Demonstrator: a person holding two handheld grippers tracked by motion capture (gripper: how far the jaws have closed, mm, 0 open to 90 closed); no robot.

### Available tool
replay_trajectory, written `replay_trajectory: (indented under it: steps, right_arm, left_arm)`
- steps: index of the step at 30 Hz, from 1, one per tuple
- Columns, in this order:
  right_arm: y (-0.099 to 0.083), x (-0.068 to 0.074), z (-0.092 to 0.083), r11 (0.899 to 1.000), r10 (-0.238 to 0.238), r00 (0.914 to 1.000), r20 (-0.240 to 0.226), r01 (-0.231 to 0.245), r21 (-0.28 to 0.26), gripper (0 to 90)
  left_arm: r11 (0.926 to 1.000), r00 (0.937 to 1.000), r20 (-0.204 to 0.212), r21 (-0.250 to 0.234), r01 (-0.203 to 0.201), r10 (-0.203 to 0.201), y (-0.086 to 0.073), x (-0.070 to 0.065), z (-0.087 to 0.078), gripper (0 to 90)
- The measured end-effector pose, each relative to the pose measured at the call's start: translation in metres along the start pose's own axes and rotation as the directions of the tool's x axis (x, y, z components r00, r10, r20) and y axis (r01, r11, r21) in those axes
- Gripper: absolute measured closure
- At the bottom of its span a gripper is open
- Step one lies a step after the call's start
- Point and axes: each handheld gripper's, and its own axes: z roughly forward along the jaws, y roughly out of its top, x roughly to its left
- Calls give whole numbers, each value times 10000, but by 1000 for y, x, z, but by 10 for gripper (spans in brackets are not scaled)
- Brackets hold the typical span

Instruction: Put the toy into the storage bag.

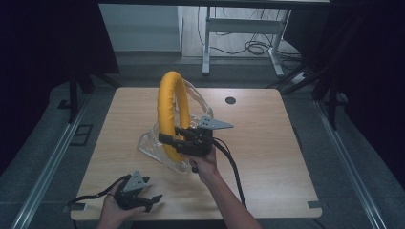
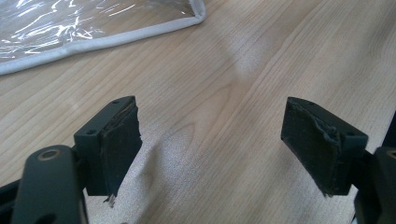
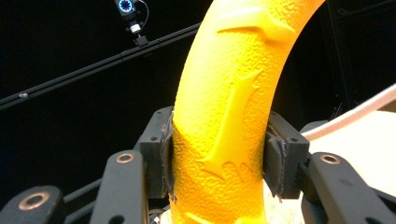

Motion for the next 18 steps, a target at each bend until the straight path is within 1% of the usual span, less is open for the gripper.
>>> replay_trajectory:
  steps: [3,9,11,16,17,18]
  right_arm:
    - [-4,-4,0,9999,153,9999,3,-153,-15,509]
    - [-13,-12,1,9995,310,9995,12,-310,-15,508]
    - [-14,-13,0,9991,434,9991,0,-434,6,507]
    - [-15,-15,-1,9989,470,9989,-14,-470,56,504]
    - [-15,-15,-2,9986,523,9986,53,-524,96,500]
    - [-15,-14,-2,9991,428,9989,188,-429,54,495]
  left_arm:
    - [10000,10000,-4,10,-17,17,0,0,0,197]
    - [10000,10000,0,16,-24,24,0,0,0,197]
    - [10000,10000,-16,22,-33,33,0,0,0,197]
    - [10000,10000,-8,2,-8,8,0,0,-1,197]
    - [10000,10000,-9,6,-7,7,0,0,-1,197]
    - [10000,10000,-1,4,-3,3,0,0,-1,197]
